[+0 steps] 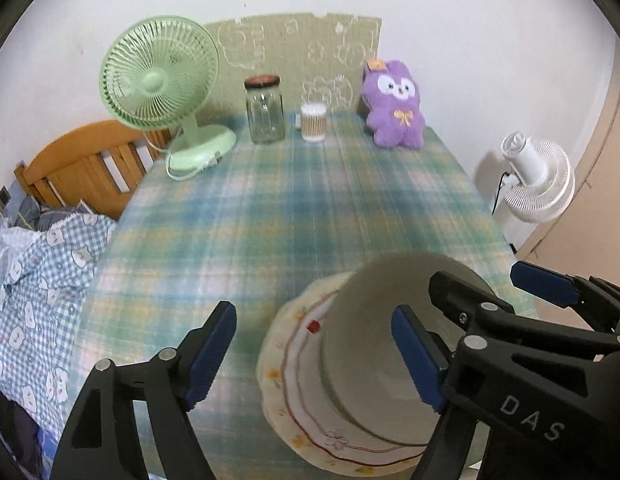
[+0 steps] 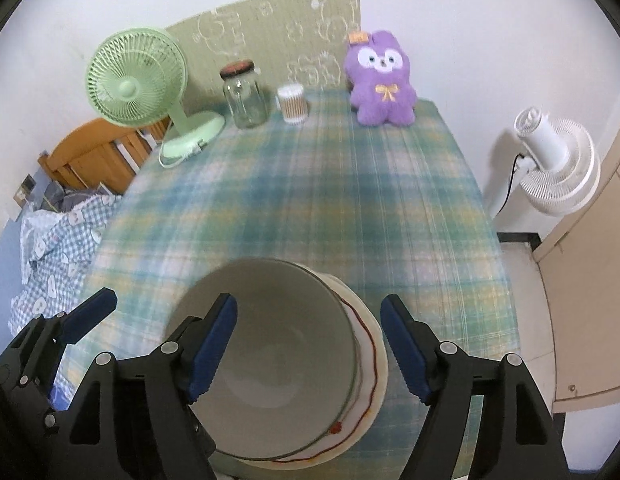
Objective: Organize plates and bowls
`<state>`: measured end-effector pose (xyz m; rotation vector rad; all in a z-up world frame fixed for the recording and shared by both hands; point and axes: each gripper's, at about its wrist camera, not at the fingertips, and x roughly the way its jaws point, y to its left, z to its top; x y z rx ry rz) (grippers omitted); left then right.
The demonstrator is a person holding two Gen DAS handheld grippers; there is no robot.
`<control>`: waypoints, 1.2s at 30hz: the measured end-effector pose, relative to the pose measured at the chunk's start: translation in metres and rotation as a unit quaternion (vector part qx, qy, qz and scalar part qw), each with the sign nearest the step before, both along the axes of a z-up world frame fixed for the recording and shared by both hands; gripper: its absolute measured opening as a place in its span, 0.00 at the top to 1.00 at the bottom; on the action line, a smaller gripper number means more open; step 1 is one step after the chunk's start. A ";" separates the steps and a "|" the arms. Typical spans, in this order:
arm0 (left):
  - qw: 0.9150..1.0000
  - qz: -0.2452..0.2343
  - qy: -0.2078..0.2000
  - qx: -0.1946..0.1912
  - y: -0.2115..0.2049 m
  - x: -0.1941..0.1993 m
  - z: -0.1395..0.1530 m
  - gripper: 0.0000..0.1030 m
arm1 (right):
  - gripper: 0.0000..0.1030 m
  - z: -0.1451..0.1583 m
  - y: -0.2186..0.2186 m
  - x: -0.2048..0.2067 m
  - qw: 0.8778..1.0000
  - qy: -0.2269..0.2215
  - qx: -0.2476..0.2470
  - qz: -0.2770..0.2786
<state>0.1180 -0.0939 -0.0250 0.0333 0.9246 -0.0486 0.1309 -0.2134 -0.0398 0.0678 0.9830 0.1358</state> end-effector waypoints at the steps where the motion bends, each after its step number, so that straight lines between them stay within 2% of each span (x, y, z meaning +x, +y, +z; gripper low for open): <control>1: 1.000 -0.003 -0.004 -0.001 0.004 -0.001 0.003 0.19 | 0.25 0.003 0.004 -0.001 1.000 -0.002 -0.001 -0.003; 4: 1.000 -0.015 -0.019 -0.002 0.019 -0.003 0.013 0.18 | 0.25 0.014 0.018 -0.005 1.000 -0.010 -0.004 -0.018; 8: 0.999 -0.025 -0.039 -0.001 0.044 -0.007 0.027 0.10 | 0.25 0.030 0.040 -0.013 0.999 -0.029 -0.012 -0.041; 15: 0.997 -0.047 -0.059 0.007 0.092 -0.012 0.044 0.05 | 0.25 0.051 0.085 -0.032 0.994 -0.048 -0.018 -0.098; 21: 0.996 -0.053 -0.066 0.003 0.131 -0.019 0.054 0.03 | 0.25 0.063 0.118 -0.043 0.990 -0.073 -0.037 -0.113; 24: 0.995 -0.051 -0.087 0.005 0.147 -0.027 0.061 0.02 | 0.25 0.070 0.129 -0.053 0.988 -0.090 -0.040 -0.116; 30: 0.993 -0.029 -0.113 0.004 0.172 -0.042 0.058 0.00 | 0.20 0.067 0.141 -0.067 0.988 -0.112 -0.033 -0.104; 36: 0.991 -0.011 -0.130 0.005 0.184 -0.061 0.038 0.00 | 0.19 0.047 0.142 -0.086 0.985 -0.135 -0.028 -0.100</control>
